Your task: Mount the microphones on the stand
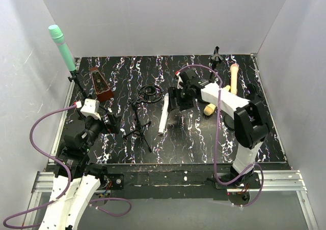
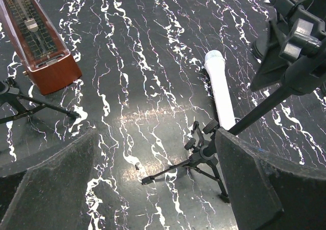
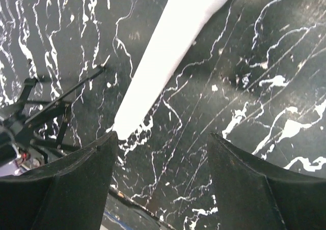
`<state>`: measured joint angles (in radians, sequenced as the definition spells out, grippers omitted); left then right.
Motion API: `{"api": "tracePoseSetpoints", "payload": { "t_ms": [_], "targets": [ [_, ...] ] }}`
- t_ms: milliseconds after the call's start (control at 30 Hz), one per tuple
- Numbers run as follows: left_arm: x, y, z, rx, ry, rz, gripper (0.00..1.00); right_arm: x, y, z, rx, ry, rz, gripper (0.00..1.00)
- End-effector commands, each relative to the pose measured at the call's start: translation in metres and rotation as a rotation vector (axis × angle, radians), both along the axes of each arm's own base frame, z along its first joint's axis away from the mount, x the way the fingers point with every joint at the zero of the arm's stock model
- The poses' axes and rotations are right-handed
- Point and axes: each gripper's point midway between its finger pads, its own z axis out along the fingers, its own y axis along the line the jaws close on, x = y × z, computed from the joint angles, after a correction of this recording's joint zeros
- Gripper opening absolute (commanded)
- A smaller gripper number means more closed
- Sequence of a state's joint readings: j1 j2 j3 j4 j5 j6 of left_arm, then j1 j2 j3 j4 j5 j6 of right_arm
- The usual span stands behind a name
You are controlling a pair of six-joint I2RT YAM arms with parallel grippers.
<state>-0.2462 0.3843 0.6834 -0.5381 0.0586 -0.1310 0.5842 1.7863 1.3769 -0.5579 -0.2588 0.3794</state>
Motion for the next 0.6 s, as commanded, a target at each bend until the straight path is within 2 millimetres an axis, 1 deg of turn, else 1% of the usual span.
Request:
{"api": "tracePoseSetpoints", "payload": {
  "t_ms": [0,100,200,333,467,567],
  "targets": [
    [0.001,0.003,0.003,0.006,-0.017,0.015,0.98,0.017,0.018,0.001,-0.029,-0.015,-0.047,0.78],
    [0.001,0.002,0.003,0.006,-0.017,0.012,0.98,0.022,0.021,-0.013,-0.079,-0.008,-0.073,0.8],
    [0.0,0.001,0.003,0.004,-0.02,0.006,0.98,0.022,0.027,-0.027,-0.122,-0.01,-0.074,0.81],
    [-0.001,0.001,0.005,0.001,-0.029,0.004,0.98,0.012,0.041,-0.041,-0.174,-0.022,-0.037,0.83],
    [-0.002,0.002,0.006,0.002,-0.032,0.004,0.98,0.003,0.053,-0.05,-0.215,-0.048,0.003,0.85],
    [-0.002,0.001,0.007,0.0,-0.035,0.001,0.98,0.001,0.05,-0.06,-0.253,-0.052,-0.002,0.85]
  ]
}}
